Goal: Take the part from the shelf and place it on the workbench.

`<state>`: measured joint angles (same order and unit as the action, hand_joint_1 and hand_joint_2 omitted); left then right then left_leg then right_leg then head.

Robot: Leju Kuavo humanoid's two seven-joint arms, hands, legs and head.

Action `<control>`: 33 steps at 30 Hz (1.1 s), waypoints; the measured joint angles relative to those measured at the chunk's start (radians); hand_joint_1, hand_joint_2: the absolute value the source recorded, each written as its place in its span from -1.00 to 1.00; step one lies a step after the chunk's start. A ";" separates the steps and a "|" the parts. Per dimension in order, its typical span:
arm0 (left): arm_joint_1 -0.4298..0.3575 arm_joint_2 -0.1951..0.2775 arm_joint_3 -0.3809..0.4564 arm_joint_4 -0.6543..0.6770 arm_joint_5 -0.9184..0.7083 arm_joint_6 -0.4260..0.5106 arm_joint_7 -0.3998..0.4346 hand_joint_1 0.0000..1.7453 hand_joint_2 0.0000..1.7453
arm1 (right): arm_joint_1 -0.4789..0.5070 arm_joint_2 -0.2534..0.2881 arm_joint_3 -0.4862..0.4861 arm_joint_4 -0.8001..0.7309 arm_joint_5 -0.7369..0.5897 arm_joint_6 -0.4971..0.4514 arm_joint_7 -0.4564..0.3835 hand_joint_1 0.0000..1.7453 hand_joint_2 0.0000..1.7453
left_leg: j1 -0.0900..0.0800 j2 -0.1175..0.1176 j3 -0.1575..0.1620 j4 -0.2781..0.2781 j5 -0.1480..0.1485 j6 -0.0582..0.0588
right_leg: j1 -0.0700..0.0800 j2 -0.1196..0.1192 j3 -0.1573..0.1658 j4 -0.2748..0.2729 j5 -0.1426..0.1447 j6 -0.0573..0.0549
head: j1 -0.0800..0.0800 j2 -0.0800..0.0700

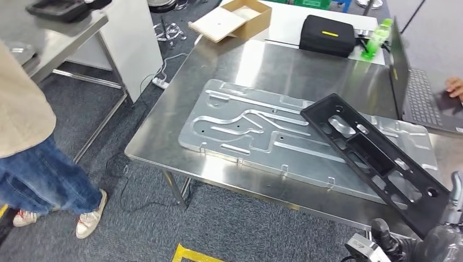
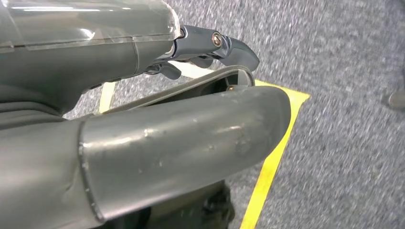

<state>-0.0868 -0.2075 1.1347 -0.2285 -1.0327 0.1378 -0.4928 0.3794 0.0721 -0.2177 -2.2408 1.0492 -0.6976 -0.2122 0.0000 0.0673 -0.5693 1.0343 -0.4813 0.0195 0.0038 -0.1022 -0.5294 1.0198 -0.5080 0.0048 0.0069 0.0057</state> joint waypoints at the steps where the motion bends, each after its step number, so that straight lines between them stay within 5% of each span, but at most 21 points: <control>1: 0.001 0.000 0.000 0.000 0.000 0.001 0.000 -1.00 0.00 | -0.001 -0.002 0.001 0.000 0.000 0.000 0.002 -1.00 -1.00 | 0.000 -0.012 -0.002 -0.002 0.003 0.008 | -0.001 -0.010 0.002 -0.001 -0.001 0.004 | 0.001 0.000; 3: 0.004 0.001 0.000 0.000 -0.002 0.002 0.001 -1.00 1.00 | -0.005 -0.007 0.005 0.000 0.001 0.000 0.004 -1.00 -1.00 | 0.002 -0.033 -0.001 -0.009 0.010 0.021 | -0.006 0.006 0.002 0.012 -0.015 0.015 | 0.001 0.000; 6: 0.001 0.001 0.001 0.000 -0.004 0.002 0.001 -1.00 1.00 | -0.005 -0.013 0.008 0.001 0.001 0.000 0.005 -1.00 -1.00 | 0.004 -0.063 -0.001 -0.015 0.018 0.033 | -0.013 0.081 -0.060 0.148 -0.099 0.027 | 0.001 0.000; 8: 0.000 0.001 0.001 0.000 -0.005 0.002 0.002 -1.00 1.00 | -0.005 -0.015 0.009 0.004 0.001 0.000 0.005 -1.00 -1.00 | 0.002 -0.089 -0.003 -0.015 0.019 0.035 | -0.015 0.096 -0.112 0.250 -0.133 0.029 | 0.001 0.000; 10: 0.002 0.001 0.001 0.000 -0.006 0.001 0.002 -1.00 1.00 | -0.006 -0.017 0.009 0.006 0.001 0.000 0.005 -1.00 -1.00 | 0.001 -0.115 -0.001 -0.014 0.019 0.035 | -0.016 0.102 -0.106 0.229 -0.092 0.026 | 0.001 0.000; 13: 0.000 0.001 0.002 0.000 -0.008 0.002 0.002 -1.00 1.00 | -0.008 -0.020 0.010 0.006 0.002 0.000 0.005 -1.00 -1.00 | 0.000 -0.155 0.001 -0.012 0.021 0.030 | -0.016 0.156 -0.027 0.053 -0.001 0.015 | 0.001 0.000; 15: -0.002 0.000 0.002 0.000 -0.009 0.004 0.003 -1.00 1.00 | -0.010 -0.021 0.011 0.007 0.006 0.000 0.007 -1.00 -1.00 | 0.003 -0.178 -0.006 -0.011 0.025 0.019 | -0.013 0.178 -0.008 0.004 0.006 0.010 | 0.001 0.000; 17: 0.001 0.001 0.002 0.000 -0.010 0.006 0.005 -1.00 1.00 | -0.014 -0.023 0.014 0.008 0.011 0.000 0.010 -1.00 -1.00 | 0.007 -0.192 -0.014 -0.010 0.028 0.006 | -0.012 0.157 -0.006 -0.005 0.010 0.001 | 0.001 0.000; 19: 0.004 0.001 0.002 0.000 -0.010 0.008 0.006 -1.00 1.00 | -0.017 -0.025 0.017 0.008 0.013 0.000 0.012 -1.00 -1.00 | 0.005 -0.153 -0.032 0.023 0.004 -0.003 | -0.014 0.132 0.000 -0.019 0.017 -0.011 | 0.000 0.000; 21: 0.002 0.001 0.002 0.000 -0.010 0.008 0.007 -1.00 1.00 | -0.018 -0.025 0.019 0.010 0.013 0.000 0.014 -1.00 -1.00 | 0.004 -0.100 -0.079 0.125 -0.057 -0.008 | -0.013 0.101 0.003 -0.025 0.018 -0.019 | -0.001 0.000; 23: 0.001 0.001 0.002 0.000 -0.010 0.008 0.007 -1.00 1.00 | -0.018 -0.025 0.019 0.012 0.013 0.000 0.014 -1.00 -1.00 | 0.007 -0.085 -0.129 0.233 -0.101 -0.013 | -0.011 0.069 0.003 -0.025 0.016 -0.022 | -0.002 0.000; 24: 0.002 0.001 0.002 0.000 -0.010 0.008 0.008 -1.00 1.00 | -0.019 -0.025 0.019 0.014 0.014 0.000 0.014 -1.00 -1.00 | 0.009 -0.081 -0.133 0.249 -0.098 -0.016 | -0.010 0.053 0.003 -0.024 0.015 -0.023 | -0.002 0.000; 26: 0.004 0.001 0.002 0.000 -0.010 0.009 0.008 -1.00 1.00 | -0.019 -0.025 0.020 0.016 0.014 0.000 0.014 -1.00 -1.00 | 0.013 -0.063 -0.089 0.174 -0.048 -0.019 | -0.010 0.025 0.005 -0.020 0.010 -0.019 | -0.002 0.000; 28: 0.002 0.001 0.002 0.000 -0.010 0.010 0.008 -1.00 1.00 | -0.020 -0.025 0.022 0.017 0.014 0.000 0.014 -1.00 -1.00 | 0.009 -0.018 -0.022 0.050 -0.005 -0.015 | -0.007 0.002 0.006 -0.011 0.002 -0.010 | -0.002 0.000; 30: -0.001 0.001 0.002 0.000 -0.010 0.011 0.008 -1.00 1.00 | -0.021 -0.025 0.024 0.017 0.015 0.000 0.015 -1.00 -1.00 | 0.003 0.003 0.002 -0.003 0.002 -0.004 | -0.002 -0.019 0.007 -0.005 -0.004 -0.001 | 0.000 0.000; 32: 0.002 0.002 0.002 0.000 -0.010 0.013 0.008 -1.00 1.00 | -0.025 -0.027 0.028 0.018 0.019 -0.001 0.016 -1.00 -1.00 | 0.001 -0.019 -0.001 -0.008 0.006 0.010 | -0.003 -0.034 0.010 -0.005 -0.007 0.009 | 0.000 0.000; 33: 0.004 0.002 0.002 0.000 -0.010 0.015 0.008 -1.00 1.00 | -0.027 -0.027 0.031 0.019 0.022 -0.001 0.018 -1.00 -1.00 | 0.002 -0.029 -0.001 -0.013 0.010 0.016 | -0.006 -0.020 0.010 0.001 -0.014 0.015 | 0.000 0.000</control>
<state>-0.0831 -0.2058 1.1371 -0.2285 -1.0428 0.1531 -0.4843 0.3521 0.0450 -0.1863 -2.2217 1.0712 -0.6984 -0.1938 0.0023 0.0379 -0.5698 1.0217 -0.4716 0.0354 -0.0019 -0.1222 -0.5199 1.0203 -0.5222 0.0199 0.0071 0.0057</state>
